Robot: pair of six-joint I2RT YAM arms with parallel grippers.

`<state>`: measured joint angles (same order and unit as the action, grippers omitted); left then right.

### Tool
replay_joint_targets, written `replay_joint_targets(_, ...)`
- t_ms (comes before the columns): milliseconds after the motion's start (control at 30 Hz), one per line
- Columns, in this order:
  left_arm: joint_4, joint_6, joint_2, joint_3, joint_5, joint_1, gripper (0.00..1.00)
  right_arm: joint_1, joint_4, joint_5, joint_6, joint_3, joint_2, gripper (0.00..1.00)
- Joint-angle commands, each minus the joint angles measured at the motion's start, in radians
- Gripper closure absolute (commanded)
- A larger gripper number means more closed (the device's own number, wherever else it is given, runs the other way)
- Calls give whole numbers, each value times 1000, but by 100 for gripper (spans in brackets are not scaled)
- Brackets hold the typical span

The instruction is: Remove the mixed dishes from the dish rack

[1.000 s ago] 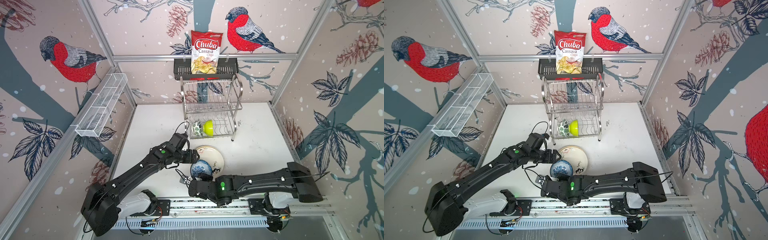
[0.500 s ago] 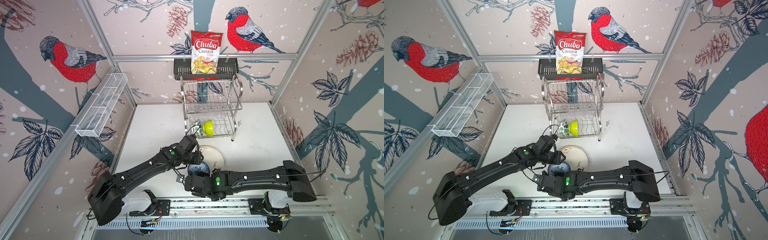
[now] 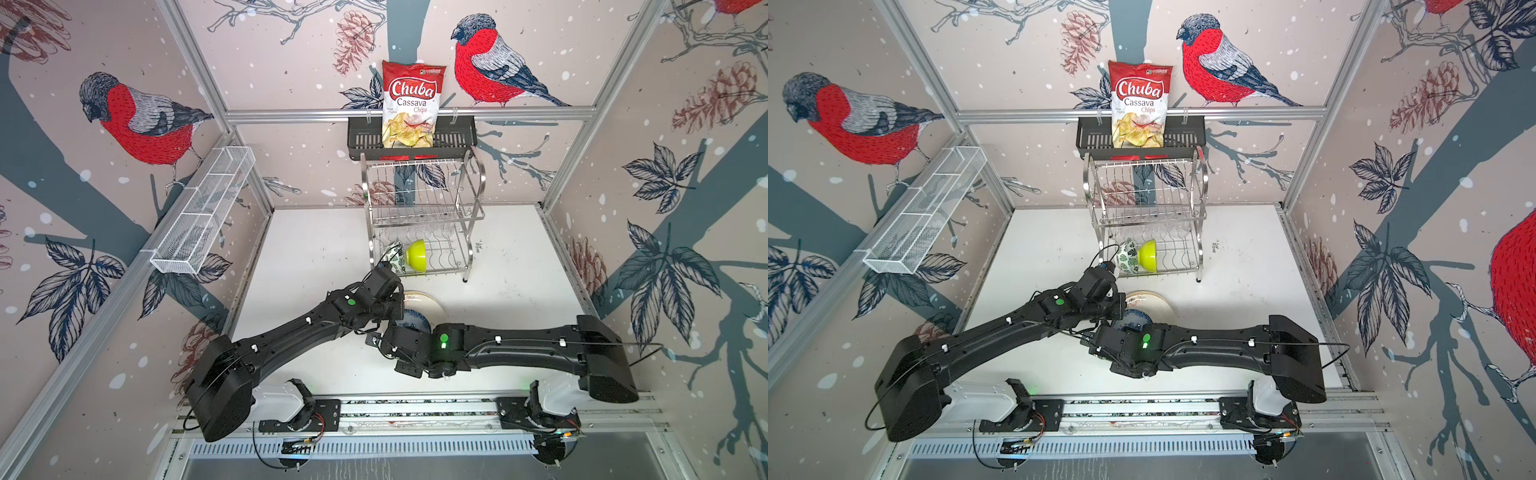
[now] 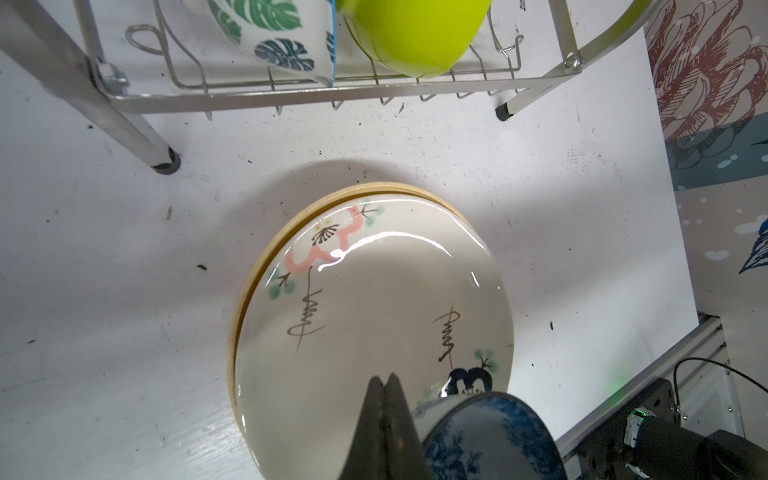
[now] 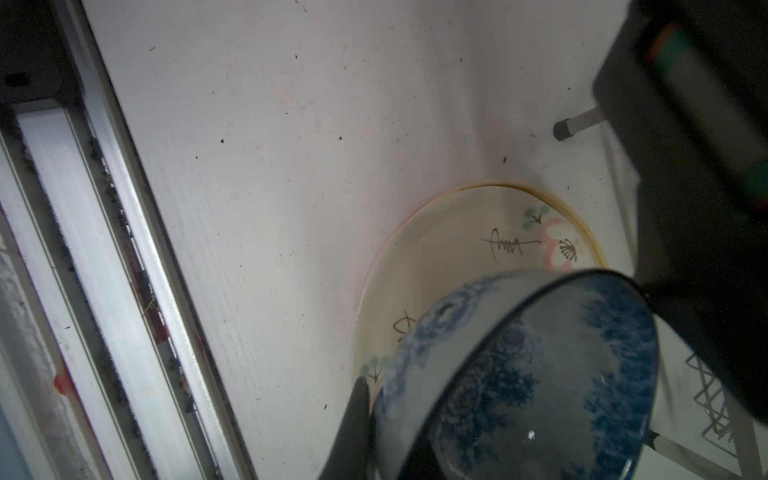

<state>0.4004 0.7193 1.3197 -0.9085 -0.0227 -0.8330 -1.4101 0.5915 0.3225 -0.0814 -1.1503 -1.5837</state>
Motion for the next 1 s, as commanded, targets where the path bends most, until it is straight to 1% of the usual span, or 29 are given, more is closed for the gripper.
replay_joint_targets(0, 219, 20, 11, -9, -130, -15, 99, 17, -227, 315, -56, 8, 11, 94)
replay_joint_targets(133, 239, 38, 9, -33, -148, -15, 68, 19, -281, 312, -64, 57, 56, 95)
replay_joint_targets(167, 254, 42, 7, -43, -150, -15, 63, 20, -293, 305, -67, 67, 72, 95)
replay_joint_targets(300, 356, 45, 4, -84, -126, -17, 52, 22, -335, 272, -91, 97, 132, 95)
replay_joint_targets(333, 386, 47, 3, -84, -116, -18, 48, 22, -347, 263, -98, 101, 147, 94)
replay_joint_targets(367, 411, 48, -1, -118, -104, -18, 44, 22, -355, 247, -106, 103, 159, 94)
replay_joint_targets(433, 427, 54, -13, -131, -103, -20, 35, 22, -366, 217, -118, 100, 175, 94)
replay_joint_targets(467, 425, 58, -21, -134, -109, -20, 32, 23, -368, 204, -121, 96, 176, 94)
replay_joint_targets(533, 413, 65, -40, -143, -115, -21, 29, 21, -362, 197, -126, 81, 167, 94)
replay_joint_targets(667, 420, 68, -77, -180, -93, -21, 29, 20, -337, 186, -121, 52, 137, 94)
replay_joint_targets(733, 443, 60, -90, -204, -61, -20, 29, 20, -334, 169, -111, 52, 128, 94)
replay_joint_targets(833, 461, 43, -125, -215, 30, -11, 28, 13, -324, 144, -77, 55, 133, 94)
replay_joint_targets(900, 460, 15, -148, -211, 29, 46, 28, 9, -326, 122, -55, 65, 151, 94)
replay_joint_targets(967, 449, -19, -171, -203, -19, 135, 28, 8, -329, 93, -34, 79, 177, 94)
